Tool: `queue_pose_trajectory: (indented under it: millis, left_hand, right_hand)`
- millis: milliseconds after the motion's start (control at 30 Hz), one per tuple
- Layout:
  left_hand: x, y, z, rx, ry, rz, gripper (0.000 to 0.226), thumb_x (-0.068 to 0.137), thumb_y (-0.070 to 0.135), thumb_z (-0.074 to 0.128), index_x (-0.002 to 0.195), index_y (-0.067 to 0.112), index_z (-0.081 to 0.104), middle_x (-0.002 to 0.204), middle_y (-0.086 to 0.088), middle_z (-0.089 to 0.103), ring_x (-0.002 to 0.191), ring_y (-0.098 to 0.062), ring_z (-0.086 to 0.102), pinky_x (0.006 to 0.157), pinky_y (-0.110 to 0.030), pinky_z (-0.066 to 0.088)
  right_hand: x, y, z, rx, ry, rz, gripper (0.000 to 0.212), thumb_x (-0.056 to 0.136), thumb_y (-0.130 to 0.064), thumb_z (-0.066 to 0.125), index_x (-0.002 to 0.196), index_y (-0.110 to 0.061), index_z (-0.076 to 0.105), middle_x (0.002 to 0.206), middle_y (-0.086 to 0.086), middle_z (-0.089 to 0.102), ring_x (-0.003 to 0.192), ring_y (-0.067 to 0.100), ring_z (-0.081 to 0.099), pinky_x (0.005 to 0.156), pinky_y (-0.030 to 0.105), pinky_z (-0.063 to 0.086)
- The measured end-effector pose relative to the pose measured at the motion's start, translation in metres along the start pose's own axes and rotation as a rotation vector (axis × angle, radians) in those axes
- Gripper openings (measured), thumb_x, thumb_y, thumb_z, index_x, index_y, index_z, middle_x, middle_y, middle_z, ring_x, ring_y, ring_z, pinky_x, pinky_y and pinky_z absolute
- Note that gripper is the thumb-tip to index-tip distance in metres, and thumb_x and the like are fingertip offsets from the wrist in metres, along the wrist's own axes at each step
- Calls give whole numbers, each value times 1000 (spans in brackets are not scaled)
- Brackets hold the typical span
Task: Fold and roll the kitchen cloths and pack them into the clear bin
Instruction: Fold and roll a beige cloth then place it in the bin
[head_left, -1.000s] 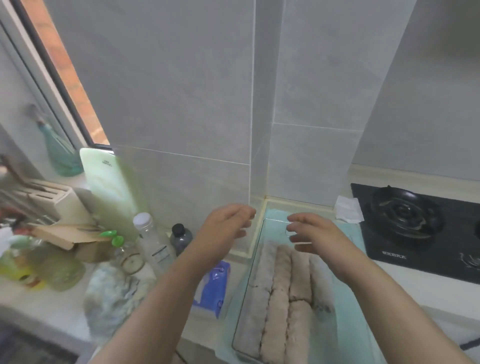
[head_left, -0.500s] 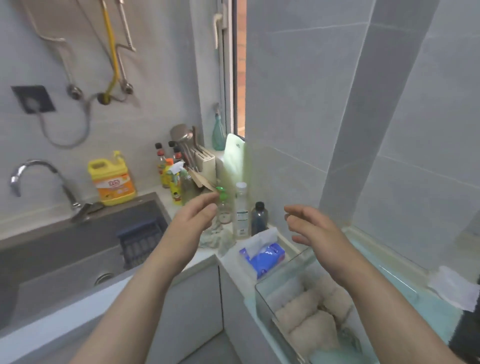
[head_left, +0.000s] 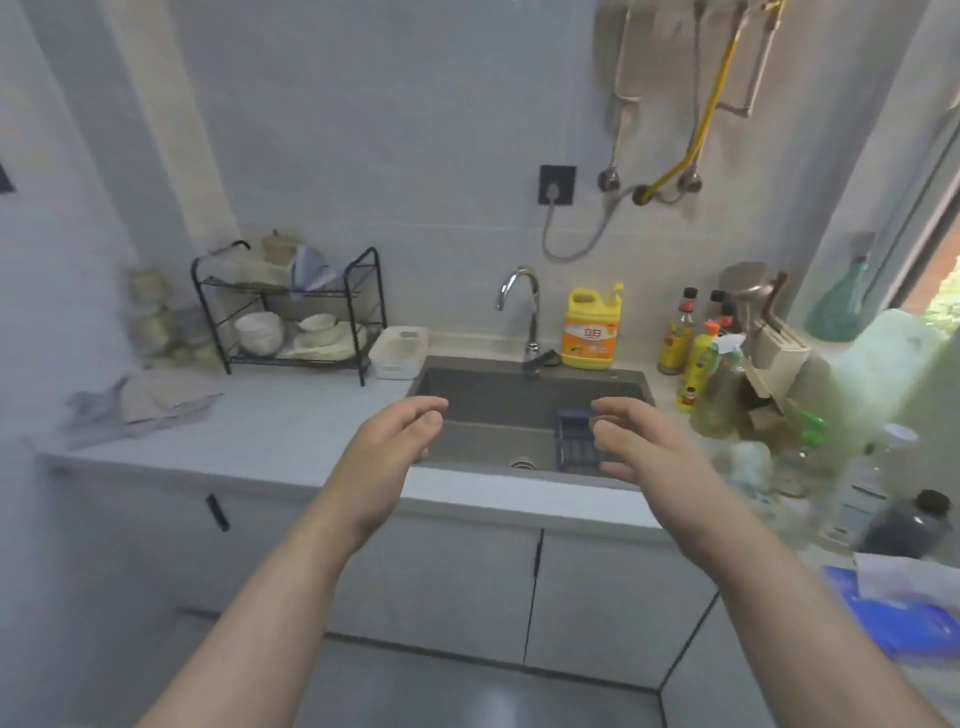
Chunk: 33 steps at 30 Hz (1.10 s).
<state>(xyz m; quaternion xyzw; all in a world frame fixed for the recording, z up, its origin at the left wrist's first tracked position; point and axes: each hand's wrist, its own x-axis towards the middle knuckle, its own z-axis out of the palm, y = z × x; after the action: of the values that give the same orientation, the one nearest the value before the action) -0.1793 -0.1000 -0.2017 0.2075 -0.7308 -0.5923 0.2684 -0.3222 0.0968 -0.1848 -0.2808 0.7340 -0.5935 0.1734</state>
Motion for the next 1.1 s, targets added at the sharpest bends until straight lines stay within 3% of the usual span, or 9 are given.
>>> queue_pose_trajectory:
  millis: [100,333,467,633,733,800,900,1100]
  left_hand:
    - [-11,-13,-75,-13,107,-41,38,74,47,54,107,32,65,116,15,64,110,-3,58,100,-35,46]
    - [-24,-42,-216,-43,278,-55,35,74,38,51,102,23,66,117,5,63,116,-10,56,93,-29,49]
    - [-21,-60,-272,-54,316,-79,36,74,37,52,102,22,66,118,3,63,116,-11,57,99,-35,47]
    - [5,-81,-317,-51,344,-96,35,75,38,52,103,23,67,118,4,64,116,-8,57,100,-36,47]
    - [28,-101,-334,-39,352,-132,41,71,49,57,104,28,68,118,7,65,112,-7,59,101,-37,46]
    - [46,-114,-342,-22,357,-154,52,63,60,56,104,31,69,116,8,66,108,-8,61,102,-39,46]
    - [83,-128,-357,-1,387,-197,52,62,60,56,103,32,70,112,5,66,108,-13,61,103,-38,44]
    - [173,-146,-398,38,440,-299,50,62,64,55,101,39,70,114,16,65,107,-3,59,106,-43,41]
  right_hand:
    - [13,-15,71,-24,-94,-12,26,92,-28,57,118,-31,59,113,-11,60,108,5,56,101,43,47]
    - [32,-40,214,-58,-246,-23,27,92,-27,56,119,-31,59,112,-11,62,106,3,57,102,42,45]
    - [45,-50,276,-50,-301,-19,34,84,-38,59,117,-34,58,111,-12,63,104,3,59,101,42,47]
    - [77,-50,330,-63,-358,-3,19,92,-29,56,106,-42,56,112,-12,61,106,6,58,100,38,47]
    - [107,-43,354,-77,-381,13,22,92,-29,56,113,-37,57,113,-12,60,105,6,58,98,36,47]
    - [133,-38,370,-81,-402,30,23,93,-29,55,115,-37,55,114,-13,59,103,6,57,88,29,47]
    - [179,-29,396,-53,-422,59,24,94,-29,54,117,-36,55,114,-15,58,101,6,56,74,20,42]
    - [281,-23,448,-27,-475,105,24,94,-28,54,117,-33,55,111,-11,59,94,10,58,76,21,45]
